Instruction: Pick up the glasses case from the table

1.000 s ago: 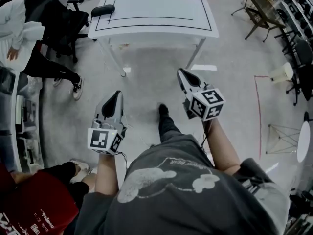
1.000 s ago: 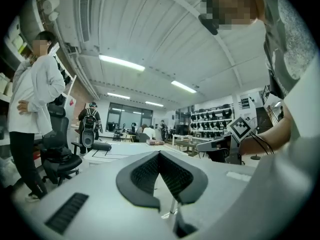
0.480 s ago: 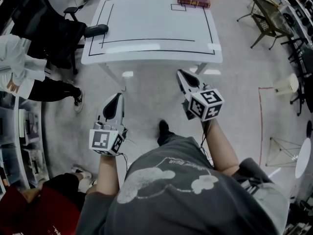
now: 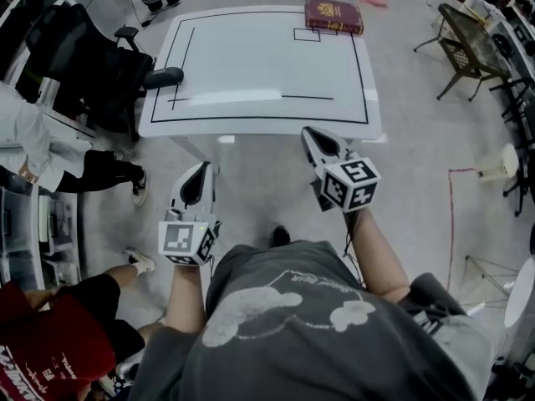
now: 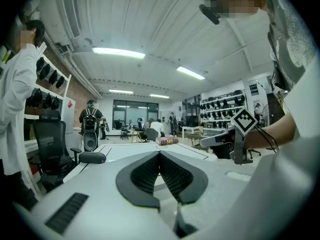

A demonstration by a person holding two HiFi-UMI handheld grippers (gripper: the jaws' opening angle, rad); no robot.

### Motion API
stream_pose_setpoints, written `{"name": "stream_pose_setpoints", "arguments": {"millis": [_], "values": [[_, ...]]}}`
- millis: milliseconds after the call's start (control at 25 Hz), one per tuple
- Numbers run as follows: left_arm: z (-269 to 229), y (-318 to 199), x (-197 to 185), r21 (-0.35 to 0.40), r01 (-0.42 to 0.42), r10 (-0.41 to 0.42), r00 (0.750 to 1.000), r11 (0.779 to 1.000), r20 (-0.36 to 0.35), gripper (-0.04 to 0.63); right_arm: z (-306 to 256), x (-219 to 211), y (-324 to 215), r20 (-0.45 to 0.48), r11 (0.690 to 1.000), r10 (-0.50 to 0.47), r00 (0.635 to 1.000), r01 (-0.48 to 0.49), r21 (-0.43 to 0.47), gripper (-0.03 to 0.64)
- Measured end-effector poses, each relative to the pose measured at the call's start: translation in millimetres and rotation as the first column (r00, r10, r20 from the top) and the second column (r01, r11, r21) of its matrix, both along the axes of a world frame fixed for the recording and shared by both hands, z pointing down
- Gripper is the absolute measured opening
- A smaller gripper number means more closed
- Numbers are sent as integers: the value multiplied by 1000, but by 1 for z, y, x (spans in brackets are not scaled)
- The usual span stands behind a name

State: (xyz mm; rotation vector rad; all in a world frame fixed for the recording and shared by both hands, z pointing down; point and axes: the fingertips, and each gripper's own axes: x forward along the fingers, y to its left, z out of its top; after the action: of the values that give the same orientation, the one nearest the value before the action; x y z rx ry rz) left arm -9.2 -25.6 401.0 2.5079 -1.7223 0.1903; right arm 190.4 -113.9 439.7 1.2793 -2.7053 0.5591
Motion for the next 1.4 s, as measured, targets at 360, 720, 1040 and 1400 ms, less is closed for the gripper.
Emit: {"name": "stream_pose_setpoints", "arguments": {"millis": [360,720,1040,1400], "values": [[12,-25,-31,-28,50,-49,998,998,31,2,20,-18,-25,5,999,-17,1000,17,-43,0],[32,-90,-92,-46,53,-53,999,998,0,2,29,-57,-85,-31,999,3,1000,-5,-51,0],[39,-178,-147,-58,3,-3,1000,998,8,2,33,-114,-164,-62,998,14,998,-18,-68,0],[52,-252,-189,-124,-58,67,995,991,71,3,33,-163,-226,-90,996,36,995,-43,-78,0]]}}
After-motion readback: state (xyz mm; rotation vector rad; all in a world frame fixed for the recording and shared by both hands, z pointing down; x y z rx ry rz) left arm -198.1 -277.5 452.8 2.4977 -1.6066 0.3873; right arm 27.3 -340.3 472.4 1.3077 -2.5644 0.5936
